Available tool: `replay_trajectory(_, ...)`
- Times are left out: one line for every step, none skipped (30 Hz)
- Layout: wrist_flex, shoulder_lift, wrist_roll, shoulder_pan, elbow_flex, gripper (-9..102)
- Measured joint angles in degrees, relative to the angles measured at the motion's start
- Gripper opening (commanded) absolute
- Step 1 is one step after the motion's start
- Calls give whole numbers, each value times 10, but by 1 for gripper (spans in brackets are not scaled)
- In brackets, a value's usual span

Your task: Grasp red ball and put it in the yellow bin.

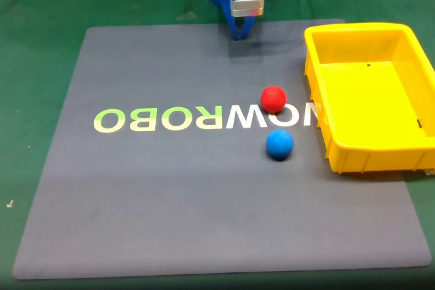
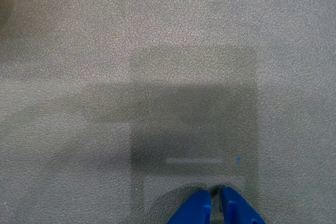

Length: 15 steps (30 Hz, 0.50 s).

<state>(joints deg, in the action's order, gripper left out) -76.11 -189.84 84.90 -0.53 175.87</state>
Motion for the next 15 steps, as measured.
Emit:
replay_trajectory(0,0,0,0,0,0)
replay_trajectory(0,0,0,0,0,0)
replay_trajectory(0,0,0,0,0,0)
replay_trajectory(0,0,0,0,0,0)
replay_trajectory(0,0,0,1,0,0)
replay_trajectory(0,0,0,1,0,0)
replay_trajectory(0,0,0,1,0,0)
replay_trajectory(0,0,0,1,0,0)
replay_trajectory(0,0,1,1,0,0)
replay_trajectory(0,0,2,1,0,0)
replay_trajectory(0,0,4,1,0,0)
replay_trajectory(0,0,5,1,0,0)
replay_trajectory(0,0,7,1,0,0)
replay_trajectory(0,0,7,1,0,0)
replay_trajectory(0,0,7,1,0,0)
